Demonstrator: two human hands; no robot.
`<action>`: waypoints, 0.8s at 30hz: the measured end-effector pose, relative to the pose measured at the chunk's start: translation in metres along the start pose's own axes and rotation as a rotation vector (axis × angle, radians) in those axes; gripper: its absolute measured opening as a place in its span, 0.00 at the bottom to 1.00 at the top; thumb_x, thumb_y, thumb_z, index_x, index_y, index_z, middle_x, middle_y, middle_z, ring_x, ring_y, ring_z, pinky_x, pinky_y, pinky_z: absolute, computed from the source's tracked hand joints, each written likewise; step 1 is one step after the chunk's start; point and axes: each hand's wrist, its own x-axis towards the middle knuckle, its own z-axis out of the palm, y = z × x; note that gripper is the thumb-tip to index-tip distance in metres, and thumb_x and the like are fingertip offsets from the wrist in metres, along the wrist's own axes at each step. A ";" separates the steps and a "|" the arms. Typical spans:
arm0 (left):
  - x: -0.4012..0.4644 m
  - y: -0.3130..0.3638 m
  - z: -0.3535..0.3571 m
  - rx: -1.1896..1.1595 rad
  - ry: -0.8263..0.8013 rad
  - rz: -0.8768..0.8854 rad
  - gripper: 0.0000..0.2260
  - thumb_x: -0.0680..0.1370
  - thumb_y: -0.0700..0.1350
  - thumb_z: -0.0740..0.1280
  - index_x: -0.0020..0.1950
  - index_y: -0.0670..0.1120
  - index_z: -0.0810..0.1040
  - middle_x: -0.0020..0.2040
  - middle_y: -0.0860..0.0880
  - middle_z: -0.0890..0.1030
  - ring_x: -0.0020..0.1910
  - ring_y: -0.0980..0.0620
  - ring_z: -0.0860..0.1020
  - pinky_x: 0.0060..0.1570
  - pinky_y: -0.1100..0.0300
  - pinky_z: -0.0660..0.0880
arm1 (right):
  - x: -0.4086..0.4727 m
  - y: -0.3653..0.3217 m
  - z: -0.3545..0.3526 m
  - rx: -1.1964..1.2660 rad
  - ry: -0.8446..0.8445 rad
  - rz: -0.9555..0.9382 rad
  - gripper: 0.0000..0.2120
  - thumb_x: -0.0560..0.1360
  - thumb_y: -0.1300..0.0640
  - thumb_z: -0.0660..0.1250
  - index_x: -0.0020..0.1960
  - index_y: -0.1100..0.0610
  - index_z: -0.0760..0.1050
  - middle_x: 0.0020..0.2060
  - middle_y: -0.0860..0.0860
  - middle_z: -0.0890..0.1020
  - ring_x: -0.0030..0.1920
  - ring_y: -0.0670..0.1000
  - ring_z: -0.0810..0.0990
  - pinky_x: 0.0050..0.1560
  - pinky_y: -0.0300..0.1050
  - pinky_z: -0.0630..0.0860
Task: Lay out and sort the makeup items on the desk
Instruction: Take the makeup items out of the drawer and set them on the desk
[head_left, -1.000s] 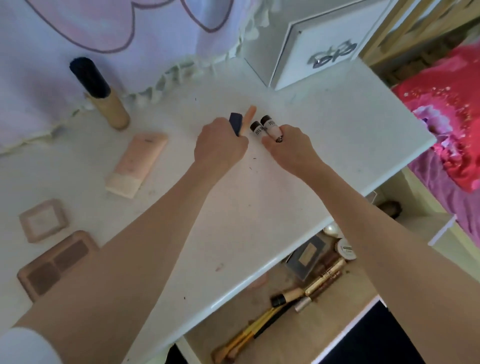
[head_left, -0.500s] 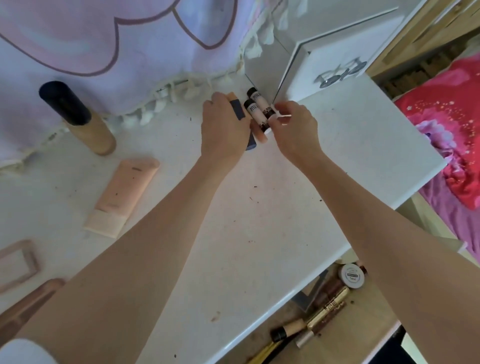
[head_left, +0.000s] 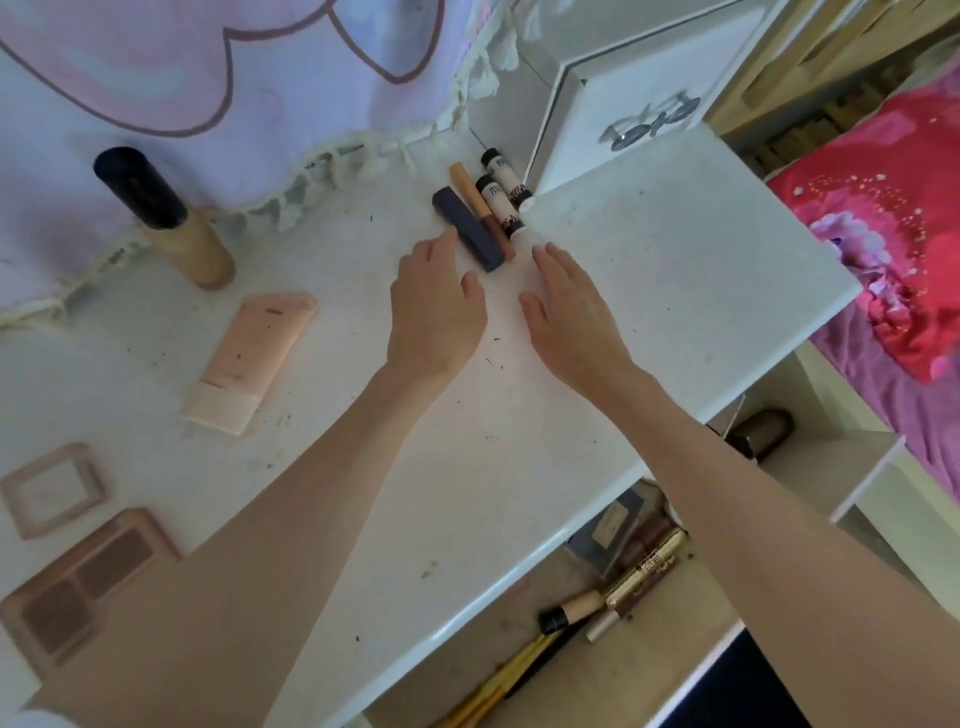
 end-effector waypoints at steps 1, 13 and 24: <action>-0.010 0.000 0.000 0.027 -0.010 0.014 0.20 0.80 0.41 0.56 0.72 0.41 0.61 0.70 0.43 0.66 0.68 0.45 0.63 0.65 0.56 0.59 | -0.011 0.000 -0.001 -0.019 -0.005 0.000 0.24 0.81 0.58 0.55 0.75 0.61 0.56 0.74 0.56 0.58 0.75 0.53 0.55 0.71 0.40 0.49; -0.179 -0.025 -0.006 0.491 -0.276 0.217 0.23 0.80 0.51 0.55 0.74 0.47 0.57 0.76 0.43 0.52 0.75 0.43 0.48 0.71 0.42 0.45 | -0.187 0.012 0.012 -0.095 -0.031 0.011 0.24 0.79 0.54 0.60 0.72 0.60 0.64 0.73 0.60 0.61 0.74 0.59 0.57 0.73 0.59 0.53; -0.303 -0.039 0.032 0.437 -0.234 0.469 0.17 0.76 0.44 0.60 0.65 0.43 0.72 0.69 0.40 0.69 0.69 0.42 0.66 0.65 0.43 0.67 | -0.270 0.054 0.044 -0.276 -0.272 0.031 0.23 0.79 0.53 0.58 0.73 0.55 0.61 0.72 0.55 0.64 0.74 0.54 0.58 0.73 0.57 0.53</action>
